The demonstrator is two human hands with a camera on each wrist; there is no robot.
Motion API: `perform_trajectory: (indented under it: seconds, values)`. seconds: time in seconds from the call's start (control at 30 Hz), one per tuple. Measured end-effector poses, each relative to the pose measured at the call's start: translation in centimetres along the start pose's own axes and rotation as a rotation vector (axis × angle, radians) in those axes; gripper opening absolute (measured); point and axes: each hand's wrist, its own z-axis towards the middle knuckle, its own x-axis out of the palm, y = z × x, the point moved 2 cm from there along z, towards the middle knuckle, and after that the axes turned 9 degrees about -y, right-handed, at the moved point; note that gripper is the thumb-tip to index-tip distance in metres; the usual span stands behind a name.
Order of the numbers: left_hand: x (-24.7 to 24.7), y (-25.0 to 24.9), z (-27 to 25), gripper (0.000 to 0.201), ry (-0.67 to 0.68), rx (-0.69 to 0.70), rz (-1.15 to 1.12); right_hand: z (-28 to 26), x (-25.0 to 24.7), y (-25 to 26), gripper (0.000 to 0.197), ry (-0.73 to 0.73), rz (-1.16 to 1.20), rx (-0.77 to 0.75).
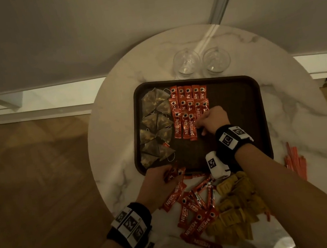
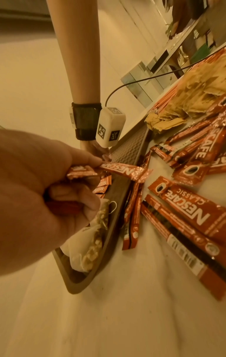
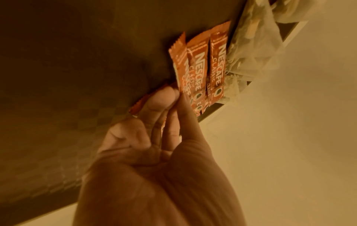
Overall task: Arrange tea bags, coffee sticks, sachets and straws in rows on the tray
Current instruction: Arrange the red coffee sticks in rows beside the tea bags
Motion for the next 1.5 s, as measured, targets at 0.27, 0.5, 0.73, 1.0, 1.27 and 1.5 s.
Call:
perform_trajectory:
  seconds: [0.27,0.5,0.73,1.0,1.27,1.5]
  values:
    - [0.1,-0.5,0.2,0.011,-0.065,-0.099,-0.214,-1.9,-1.7,0.1,0.005,-0.004,0.129,-0.084]
    - [0.1,-2.9,2.7,0.009,-0.156,-0.262,-0.572,-8.8,-1.9,-2.4,0.017,0.273,0.272,-0.131]
    - [1.7,-4.0,4.8,0.024,-0.112,-0.189,-0.563,-11.1,-1.1,-5.8,0.012,0.241,0.366,-0.135]
    - [3.7,-3.7,5.4,0.029,-0.234,-0.350,-0.682,-6.6,-1.3,-8.0,0.012,-0.042,0.362,-0.069]
    - [3.4,-2.4,4.9,0.014,-0.084,-0.362,-0.713,-3.9,-0.5,-7.0,0.007,-0.168,0.302,-0.084]
    - [3.3,-1.3,4.4,0.024,-0.029,-0.331,-0.653,-3.4,-0.2,-6.1,0.008,-0.147,0.200,-0.122]
